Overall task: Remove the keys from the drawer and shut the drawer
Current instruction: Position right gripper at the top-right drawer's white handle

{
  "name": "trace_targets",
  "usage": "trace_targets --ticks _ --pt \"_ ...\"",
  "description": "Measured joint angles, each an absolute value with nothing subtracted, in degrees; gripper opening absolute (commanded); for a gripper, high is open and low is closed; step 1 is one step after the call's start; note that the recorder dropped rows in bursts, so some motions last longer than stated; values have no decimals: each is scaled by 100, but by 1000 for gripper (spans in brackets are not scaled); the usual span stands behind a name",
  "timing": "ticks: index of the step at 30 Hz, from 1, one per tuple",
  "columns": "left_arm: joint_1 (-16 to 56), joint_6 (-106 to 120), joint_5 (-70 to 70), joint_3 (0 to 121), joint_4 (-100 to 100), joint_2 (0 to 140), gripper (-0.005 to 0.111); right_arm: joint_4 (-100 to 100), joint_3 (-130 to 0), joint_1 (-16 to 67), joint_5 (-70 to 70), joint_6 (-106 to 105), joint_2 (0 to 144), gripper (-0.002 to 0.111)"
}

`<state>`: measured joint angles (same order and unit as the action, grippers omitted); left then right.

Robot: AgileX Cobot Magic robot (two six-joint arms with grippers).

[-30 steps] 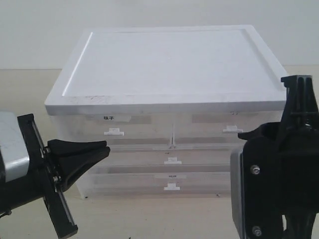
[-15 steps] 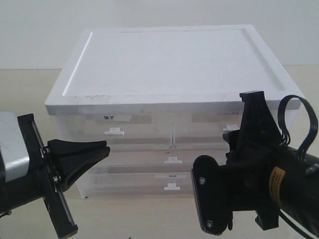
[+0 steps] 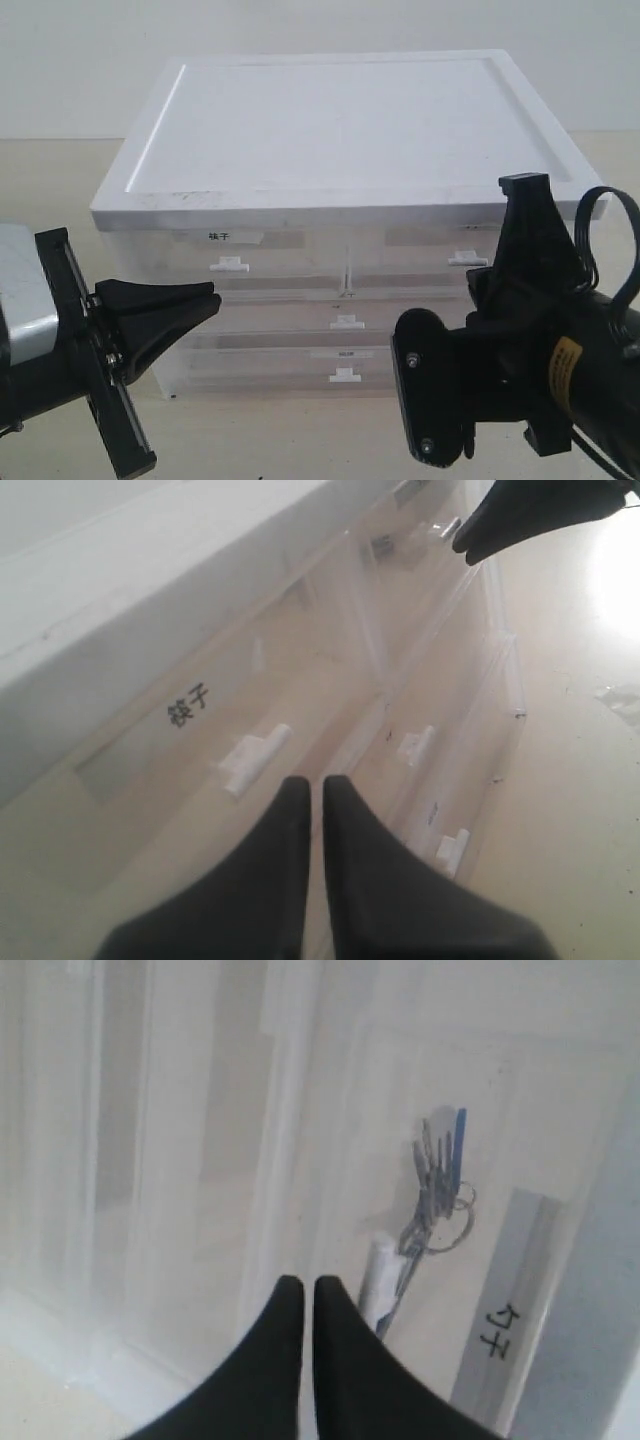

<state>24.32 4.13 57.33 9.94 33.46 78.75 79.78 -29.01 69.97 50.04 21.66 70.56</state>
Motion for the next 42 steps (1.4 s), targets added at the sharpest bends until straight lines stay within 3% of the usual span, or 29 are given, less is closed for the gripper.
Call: trace_targets --ticks 2,6,8,21,42 --pt "2432 413 5733 994 3346 7875 5 7964 -2901 7233 5046 2233 6939 4" --pt "2432 413 5733 994 3346 7875 5 7938 -2901 7538 5201 2515 6636 28" --pt "2432 413 5733 994 3346 7875 5 7953 -2901 7552 5240 2592 6544 33" --pt "2432 413 5712 994 3346 7875 5 8374 -2854 6536 4283 3127 6516 33" --pt "2432 413 5712 994 3346 7875 5 8663 -2576 6463 4154 3043 6516 33"
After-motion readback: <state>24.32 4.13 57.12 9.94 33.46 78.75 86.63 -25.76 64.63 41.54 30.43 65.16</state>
